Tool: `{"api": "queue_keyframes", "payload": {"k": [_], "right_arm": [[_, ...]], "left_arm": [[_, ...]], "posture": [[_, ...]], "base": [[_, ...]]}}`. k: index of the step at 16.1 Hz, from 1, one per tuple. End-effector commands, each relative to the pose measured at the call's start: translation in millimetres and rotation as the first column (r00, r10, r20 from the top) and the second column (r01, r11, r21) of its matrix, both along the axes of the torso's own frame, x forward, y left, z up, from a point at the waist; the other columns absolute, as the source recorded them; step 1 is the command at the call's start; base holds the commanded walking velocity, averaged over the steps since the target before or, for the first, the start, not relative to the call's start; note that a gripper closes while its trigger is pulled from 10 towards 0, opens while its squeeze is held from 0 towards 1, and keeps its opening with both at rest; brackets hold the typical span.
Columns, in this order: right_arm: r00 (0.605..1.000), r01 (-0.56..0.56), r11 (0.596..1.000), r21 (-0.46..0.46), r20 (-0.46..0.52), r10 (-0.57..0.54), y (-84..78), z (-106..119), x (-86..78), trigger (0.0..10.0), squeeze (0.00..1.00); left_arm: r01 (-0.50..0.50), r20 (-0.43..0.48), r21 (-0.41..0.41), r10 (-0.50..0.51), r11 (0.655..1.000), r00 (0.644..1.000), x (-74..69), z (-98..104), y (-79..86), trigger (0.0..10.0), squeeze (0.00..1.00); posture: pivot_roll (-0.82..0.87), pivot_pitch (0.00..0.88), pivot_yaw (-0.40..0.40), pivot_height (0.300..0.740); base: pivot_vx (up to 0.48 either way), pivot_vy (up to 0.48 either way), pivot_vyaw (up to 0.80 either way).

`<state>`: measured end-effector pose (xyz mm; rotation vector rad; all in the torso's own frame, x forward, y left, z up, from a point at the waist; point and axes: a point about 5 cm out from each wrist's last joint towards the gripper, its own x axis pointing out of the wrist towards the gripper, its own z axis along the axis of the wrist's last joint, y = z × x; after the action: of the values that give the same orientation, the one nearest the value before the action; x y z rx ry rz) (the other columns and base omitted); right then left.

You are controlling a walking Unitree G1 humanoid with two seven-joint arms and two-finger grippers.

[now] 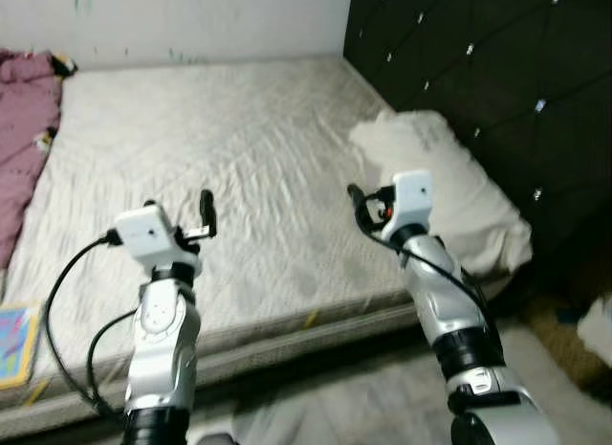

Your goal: Clean up the room

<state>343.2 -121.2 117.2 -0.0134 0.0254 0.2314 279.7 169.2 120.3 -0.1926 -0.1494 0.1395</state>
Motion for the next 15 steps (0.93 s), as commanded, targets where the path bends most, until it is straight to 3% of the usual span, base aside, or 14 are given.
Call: {"api": "queue_keyframes", "payload": {"k": [1, 2, 4, 6, 10, 11, 13, 15], "right_arm": [[0.999, -0.033, 0.999, 0.009, 0.014, 0.033, 11.7, 4.3, 1.2, 10.0, 0.0], [0.999, -0.031, 0.999, 0.01, 0.014, 0.031, 11.8, 3.9, 1.2, 10.0, 0.0], [0.999, -0.03, 1.0, 0.006, 0.014, 0.03, 12.3, 5.2, 3.3, 10.0, 0.0], [0.999, -0.029, 1.0, -0.002, 0.018, 0.029, 11.3, 6.5, 4.8, 10.0, 0.0], [0.999, -0.021, 1.0, 0.009, 0.031, 0.021, 8.9, 9.6, 3.9, 10.0, 0.0], [1.0, -0.019, 1.0, 0.009, 0.021, 0.018, 8.0, 8.1, 3.5, 10.0, 0.0], [1.0, -0.029, 1.0, 0.004, 0.011, 0.029, 8.8, 6.0, 2.9, 10.0, 0.0], [0.999, -0.035, 0.999, 0.003, 0.006, 0.035, 9.8, 4.6, 2.2, 10.0, 0.0]], "left_arm": [[-0.008, -0.013, 0.022, 0.009, 1.0, 1.0, -0.2, -1.3, 5.5, 10.0, 0.0], [-0.003, -0.048, 0.062, 0.006, 0.998, 0.999, 2.4, -4.2, 4.1, 10.0, 0.0], [0.016, -0.05, 0.031, -0.014, 0.999, 0.999, 6.0, -3.6, 4.2, 10.0, 0.0], [0.157, 0.074, 0.107, -0.166, 0.982, 0.983, 2.8, 10.4, 3.3, 10.0, 0.0], [-0.073, 0.046, 0.111, 0.069, 0.991, 0.997, -0.9, 12.0, 21.3, 10.0, 0.0], [-0.104, -0.019, 0.078, 0.106, 0.992, 0.994, -1.7, 3.7, 22.8, 10.0, 0.0], [-0.001, -0.03, 0.035, 0.002, 0.999, 1.0, -3.7, -3.5, 13.8, 10.0, 0.0], [0.03, -0.022, 0.019, -0.03, 0.999, 0.999, -2.0, -2.2, 7.9, 10.0, 0.0]], "posture": [[0.06, 0.0, -0.059, 0.74], [0.06, 0.0, -0.06, 0.74], [0.06, 0.004, -0.061, 0.74], [0.06, 0.009, -0.057, 0.74], [0.07, 0.033, -0.055, 0.74], [0.06, 0.035, -0.056, 0.74], [0.06, 0.034, -0.059, 0.74], [0.06, 0.036, -0.061, 0.74]], "base": [[0.0, 0.0, 0.0], [0.0, 0.0, 0.0], [0.0, 0.0, 0.0], [0.0, 0.0, 0.0], [0.0, 0.0, 0.0], [0.0, 0.0, 0.0], [0.0, 0.0, -0.4], [0.0, 0.24, -0.4]]}}
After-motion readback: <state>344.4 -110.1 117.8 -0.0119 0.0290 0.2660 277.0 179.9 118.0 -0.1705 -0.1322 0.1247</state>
